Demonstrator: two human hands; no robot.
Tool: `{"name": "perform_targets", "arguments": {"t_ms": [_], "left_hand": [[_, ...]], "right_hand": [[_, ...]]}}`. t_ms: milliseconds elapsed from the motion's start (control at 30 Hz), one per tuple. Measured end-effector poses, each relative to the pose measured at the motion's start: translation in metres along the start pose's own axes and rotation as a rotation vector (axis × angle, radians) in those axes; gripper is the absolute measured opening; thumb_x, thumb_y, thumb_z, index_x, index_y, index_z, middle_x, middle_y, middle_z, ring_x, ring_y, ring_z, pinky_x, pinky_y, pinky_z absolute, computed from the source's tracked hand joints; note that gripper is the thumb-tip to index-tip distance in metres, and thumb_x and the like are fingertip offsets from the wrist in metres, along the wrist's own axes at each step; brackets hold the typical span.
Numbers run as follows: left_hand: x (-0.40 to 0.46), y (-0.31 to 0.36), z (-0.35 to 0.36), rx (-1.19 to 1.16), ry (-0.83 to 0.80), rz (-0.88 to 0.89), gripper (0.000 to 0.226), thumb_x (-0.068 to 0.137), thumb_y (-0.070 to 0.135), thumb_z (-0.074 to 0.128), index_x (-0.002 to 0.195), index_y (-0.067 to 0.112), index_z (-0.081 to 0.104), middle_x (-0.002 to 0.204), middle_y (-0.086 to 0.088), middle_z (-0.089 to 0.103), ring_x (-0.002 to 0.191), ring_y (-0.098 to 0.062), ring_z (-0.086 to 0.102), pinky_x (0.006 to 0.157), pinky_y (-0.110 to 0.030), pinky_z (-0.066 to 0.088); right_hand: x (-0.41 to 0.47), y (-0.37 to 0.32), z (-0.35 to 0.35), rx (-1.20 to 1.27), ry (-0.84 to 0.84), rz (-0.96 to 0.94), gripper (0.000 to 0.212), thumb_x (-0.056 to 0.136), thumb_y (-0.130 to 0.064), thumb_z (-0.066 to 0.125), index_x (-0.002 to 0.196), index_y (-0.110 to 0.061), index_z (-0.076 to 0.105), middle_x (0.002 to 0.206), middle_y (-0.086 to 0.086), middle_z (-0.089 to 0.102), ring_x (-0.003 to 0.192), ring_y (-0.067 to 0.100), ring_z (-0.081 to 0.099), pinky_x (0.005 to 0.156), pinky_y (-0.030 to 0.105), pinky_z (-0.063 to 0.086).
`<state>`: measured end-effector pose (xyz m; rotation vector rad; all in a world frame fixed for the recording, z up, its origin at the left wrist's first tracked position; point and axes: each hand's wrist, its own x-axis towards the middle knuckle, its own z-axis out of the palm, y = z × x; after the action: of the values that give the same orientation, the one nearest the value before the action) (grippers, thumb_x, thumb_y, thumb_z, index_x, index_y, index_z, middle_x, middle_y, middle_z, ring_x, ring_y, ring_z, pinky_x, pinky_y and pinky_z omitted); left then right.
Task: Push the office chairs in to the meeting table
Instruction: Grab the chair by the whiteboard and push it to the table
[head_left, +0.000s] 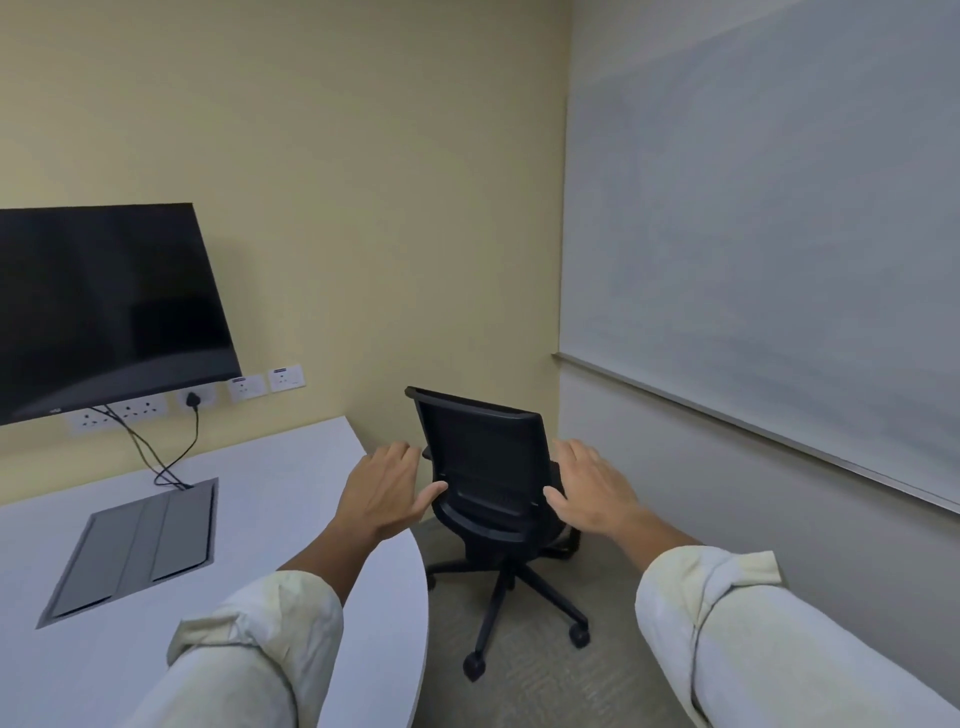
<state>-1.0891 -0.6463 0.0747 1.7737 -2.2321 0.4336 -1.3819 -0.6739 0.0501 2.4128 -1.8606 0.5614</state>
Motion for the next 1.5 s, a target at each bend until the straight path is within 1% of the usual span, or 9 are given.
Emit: {"name": "perform_targets", "arguments": {"t_ms": [333, 533, 900, 967, 1067, 1167, 1267, 1400, 1500], "left_hand": [[0.121, -0.006, 0.061, -0.002, -0.036, -0.049, 0.067, 0.095, 0.066, 0.035, 0.129, 0.011, 0.050, 0.121, -0.008, 0.059, 0.100, -0.023, 0.056, 0.083, -0.032, 0.046], [0.184, -0.034, 0.115, -0.017, -0.097, -0.053, 0.069, 0.095, 0.067, 0.035, 0.134, 0.011, 0.047, 0.126, -0.009, 0.057, 0.102, -0.023, 0.056, 0.084, -0.033, 0.046], [0.342, -0.120, 0.247, -0.097, -0.233, -0.010, 0.074, 0.093, 0.051, 0.057, 0.148, 0.010, 0.031, 0.151, -0.013, 0.040, 0.135, -0.030, 0.041, 0.110, -0.042, 0.038], [0.370, -0.132, 0.266, -0.095, -0.263, -0.005, 0.079, 0.091, 0.046, 0.062, 0.151, 0.010, 0.025, 0.156, -0.015, 0.032, 0.144, -0.031, 0.029, 0.117, -0.044, 0.030], [0.401, -0.145, 0.295, -0.050, -0.377, 0.023, 0.080, 0.090, 0.036, 0.064, 0.153, 0.012, 0.021, 0.159, -0.017, 0.027, 0.147, -0.033, 0.023, 0.120, -0.045, 0.024], [0.415, -0.149, 0.313, -0.040, -0.428, 0.048, 0.070, 0.082, 0.028, 0.067, 0.144, 0.014, 0.037, 0.143, -0.017, 0.043, 0.131, -0.036, 0.039, 0.112, -0.044, 0.032], [0.424, -0.145, 0.318, -0.013, -0.374, 0.094, 0.045, 0.079, 0.028, 0.063, 0.121, 0.016, 0.052, 0.113, -0.009, 0.056, 0.108, -0.030, 0.049, 0.086, -0.039, 0.042], [0.433, -0.125, 0.305, 0.065, -0.480, 0.088, 0.018, 0.072, 0.037, 0.061, 0.080, 0.021, 0.059, 0.075, 0.002, 0.058, 0.078, -0.024, 0.061, 0.062, -0.033, 0.046], [0.433, -0.102, 0.296, 0.103, -0.596, 0.075, 0.032, 0.068, 0.055, 0.060, 0.062, 0.025, 0.050, 0.065, 0.006, 0.055, 0.064, -0.021, 0.057, 0.056, -0.031, 0.044]], "right_hand": [[0.141, 0.061, 0.022, 0.030, -0.055, -0.036, 0.056, 0.094, -0.039, 0.053, 0.139, -0.010, 0.037, 0.136, 0.012, 0.049, 0.122, 0.030, 0.048, 0.099, 0.043, 0.045], [0.210, 0.060, 0.084, 0.112, -0.146, -0.050, 0.069, 0.097, -0.040, 0.053, 0.152, -0.007, 0.026, 0.151, 0.013, 0.040, 0.135, 0.030, 0.040, 0.109, 0.043, 0.039], [0.355, 0.052, 0.206, 0.042, -0.242, -0.056, 0.067, 0.096, -0.039, 0.055, 0.150, -0.007, 0.031, 0.145, 0.013, 0.045, 0.131, 0.030, 0.043, 0.110, 0.042, 0.039], [0.373, 0.054, 0.220, 0.021, -0.267, -0.039, 0.063, 0.095, -0.039, 0.055, 0.146, -0.008, 0.036, 0.137, 0.012, 0.053, 0.123, 0.030, 0.052, 0.103, 0.042, 0.044], [0.394, 0.064, 0.229, -0.022, -0.315, 0.022, 0.042, 0.092, -0.041, 0.055, 0.124, -0.015, 0.050, 0.104, 0.007, 0.067, 0.093, 0.030, 0.065, 0.074, 0.039, 0.049], [0.410, 0.072, 0.231, -0.086, -0.390, 0.030, 0.028, 0.087, -0.044, 0.055, 0.100, -0.020, 0.060, 0.085, 0.002, 0.064, 0.081, 0.029, 0.064, 0.066, 0.036, 0.042], [0.410, 0.077, 0.233, -0.064, -0.403, 0.056, 0.026, 0.084, -0.048, 0.056, 0.089, -0.023, 0.061, 0.076, -0.002, 0.061, 0.070, 0.025, 0.058, 0.065, 0.035, 0.042], [0.394, 0.100, 0.229, -0.080, -0.382, 0.023, 0.024, 0.082, -0.050, 0.057, 0.079, -0.026, 0.054, 0.069, -0.005, 0.055, 0.065, 0.024, 0.054, 0.063, 0.035, 0.040], [0.381, 0.129, 0.218, -0.100, -0.392, -0.032, 0.024, 0.081, -0.050, 0.054, 0.074, -0.026, 0.054, 0.064, -0.007, 0.053, 0.062, 0.022, 0.054, 0.060, 0.034, 0.040]]}}
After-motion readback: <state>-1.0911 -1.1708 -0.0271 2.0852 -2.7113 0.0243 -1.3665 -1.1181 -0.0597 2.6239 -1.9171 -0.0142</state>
